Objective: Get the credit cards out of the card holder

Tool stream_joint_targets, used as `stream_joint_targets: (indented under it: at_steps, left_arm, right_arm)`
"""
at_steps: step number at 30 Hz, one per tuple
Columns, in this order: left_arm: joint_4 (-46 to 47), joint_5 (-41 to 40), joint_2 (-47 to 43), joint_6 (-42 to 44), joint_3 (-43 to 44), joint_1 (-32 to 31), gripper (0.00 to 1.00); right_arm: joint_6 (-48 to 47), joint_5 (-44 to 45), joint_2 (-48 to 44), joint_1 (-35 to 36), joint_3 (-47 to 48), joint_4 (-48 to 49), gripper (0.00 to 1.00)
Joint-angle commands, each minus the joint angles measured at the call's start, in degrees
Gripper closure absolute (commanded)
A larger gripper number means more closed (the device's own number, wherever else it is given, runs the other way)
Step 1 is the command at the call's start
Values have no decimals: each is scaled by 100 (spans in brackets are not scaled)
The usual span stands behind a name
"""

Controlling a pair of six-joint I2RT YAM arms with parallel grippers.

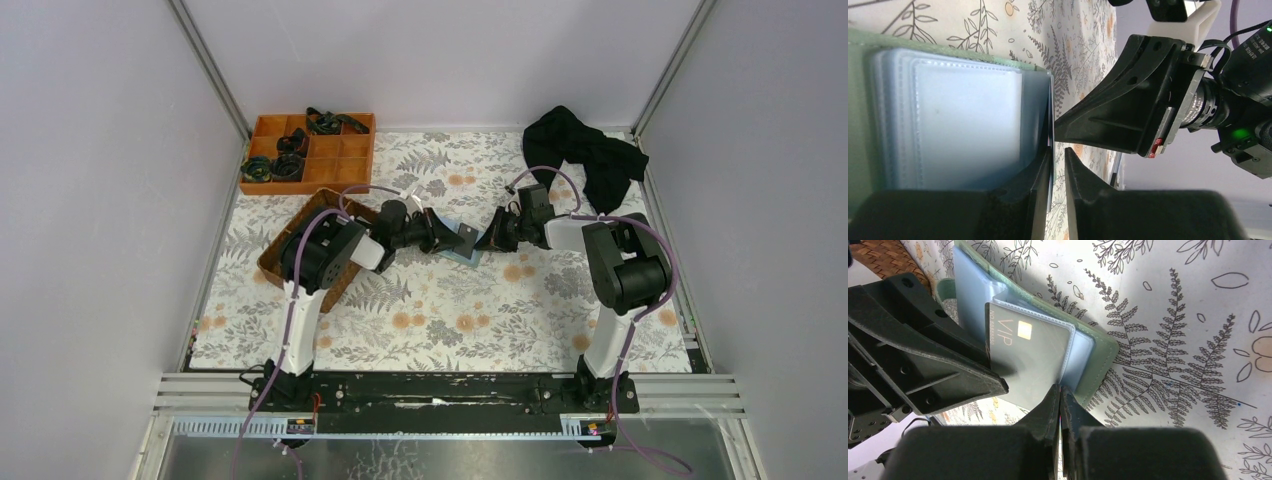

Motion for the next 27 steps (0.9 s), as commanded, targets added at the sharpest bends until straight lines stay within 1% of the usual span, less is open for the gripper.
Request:
stream_joint_targets:
  at_steps: [1, 4, 7, 10, 12, 18, 23, 25, 27]
  left_arm:
    - [502, 680, 266, -201, 286, -78, 77]
    - [572, 931, 433, -375, 496, -88, 76]
    - [395, 1060, 522, -353, 657, -108, 75]
    - [-287, 1214, 615, 7, 914, -228, 75]
    - [-500, 1231, 636, 146, 1032, -315, 75]
    - [-201, 1336, 652, -67, 993, -293, 75]
    - [-203, 1449, 520, -10, 880, -42, 75]
    - [-463, 1447, 411, 203, 872, 34, 75]
    - [-960, 1387, 292, 540, 919, 68, 75]
  right_arm:
    - [-113, 257, 310, 63, 0, -269, 96]
    - [-106, 241, 340, 65, -9, -245, 96]
    - [-105, 244, 333, 61, -17, -247, 96]
    - [-112, 245, 333, 65, -18, -242, 96]
    - [-104, 243, 348, 56, -20, -230, 96]
    - [-105, 236, 359, 60, -38, -225, 96]
    - [-103, 236, 364, 63, -39, -230, 96]
    - [-99, 230, 368, 58, -36, -225, 96]
    - [-89, 219, 375, 57, -34, -213, 96]
